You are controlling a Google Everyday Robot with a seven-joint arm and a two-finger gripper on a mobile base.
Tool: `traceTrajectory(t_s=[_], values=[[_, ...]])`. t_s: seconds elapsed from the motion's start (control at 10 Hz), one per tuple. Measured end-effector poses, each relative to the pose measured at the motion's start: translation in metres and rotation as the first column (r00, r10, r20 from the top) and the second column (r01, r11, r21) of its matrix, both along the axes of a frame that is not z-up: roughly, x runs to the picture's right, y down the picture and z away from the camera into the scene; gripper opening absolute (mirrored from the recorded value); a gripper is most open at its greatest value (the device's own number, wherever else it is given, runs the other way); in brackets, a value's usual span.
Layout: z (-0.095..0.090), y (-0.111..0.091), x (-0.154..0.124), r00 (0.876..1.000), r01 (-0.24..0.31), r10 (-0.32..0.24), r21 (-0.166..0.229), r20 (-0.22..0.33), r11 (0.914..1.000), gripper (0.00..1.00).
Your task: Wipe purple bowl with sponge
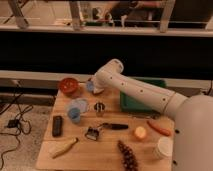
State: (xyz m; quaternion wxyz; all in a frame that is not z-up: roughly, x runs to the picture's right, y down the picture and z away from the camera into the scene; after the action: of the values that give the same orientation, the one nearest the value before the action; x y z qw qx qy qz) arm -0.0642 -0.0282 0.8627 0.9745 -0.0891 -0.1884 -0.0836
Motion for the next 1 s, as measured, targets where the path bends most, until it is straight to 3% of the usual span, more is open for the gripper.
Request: traceTrajectory(t_s=[0.4,1.0], values=[[0.001,0.000,0.003,1.000,-0.006,0.006,-0.002,-0.006,1.0000,0.00],[0.041,-0.020,0.012,0.992,-0.104,0.104,0.010,-0.068,0.9946,0.00]])
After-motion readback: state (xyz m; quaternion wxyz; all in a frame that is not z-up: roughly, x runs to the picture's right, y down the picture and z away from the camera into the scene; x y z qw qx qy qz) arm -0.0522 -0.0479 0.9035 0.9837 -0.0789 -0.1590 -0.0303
